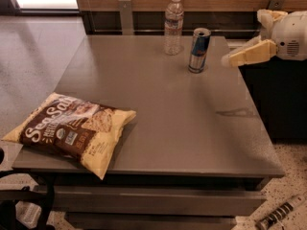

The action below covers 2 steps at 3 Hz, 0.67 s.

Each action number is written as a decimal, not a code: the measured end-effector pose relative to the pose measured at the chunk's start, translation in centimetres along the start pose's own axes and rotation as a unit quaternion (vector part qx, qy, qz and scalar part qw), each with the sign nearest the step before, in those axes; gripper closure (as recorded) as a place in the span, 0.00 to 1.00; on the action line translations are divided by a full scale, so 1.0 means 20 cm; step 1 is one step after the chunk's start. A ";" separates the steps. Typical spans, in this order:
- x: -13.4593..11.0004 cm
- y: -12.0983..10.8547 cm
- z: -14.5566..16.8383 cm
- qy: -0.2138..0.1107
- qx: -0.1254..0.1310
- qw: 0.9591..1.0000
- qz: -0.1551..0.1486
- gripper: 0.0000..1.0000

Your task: Move redbull can near brown chip bag

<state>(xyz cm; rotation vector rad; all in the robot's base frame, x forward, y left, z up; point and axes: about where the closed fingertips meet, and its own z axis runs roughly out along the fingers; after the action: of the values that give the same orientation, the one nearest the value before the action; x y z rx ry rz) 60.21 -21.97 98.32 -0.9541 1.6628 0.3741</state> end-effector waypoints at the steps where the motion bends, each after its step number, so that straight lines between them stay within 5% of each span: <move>1: 0.05 -0.02 0.07 -0.014 -0.003 1.000 0.011 0.00; 2: 0.12 -0.08 0.17 -0.037 -0.009 0.999 0.030 0.00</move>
Offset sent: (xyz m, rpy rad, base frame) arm 0.0620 -0.0008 -0.0507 0.1776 0.0052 0.0149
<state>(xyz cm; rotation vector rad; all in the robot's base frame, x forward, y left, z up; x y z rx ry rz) 63.57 -21.55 95.44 -0.8941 1.6267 0.4603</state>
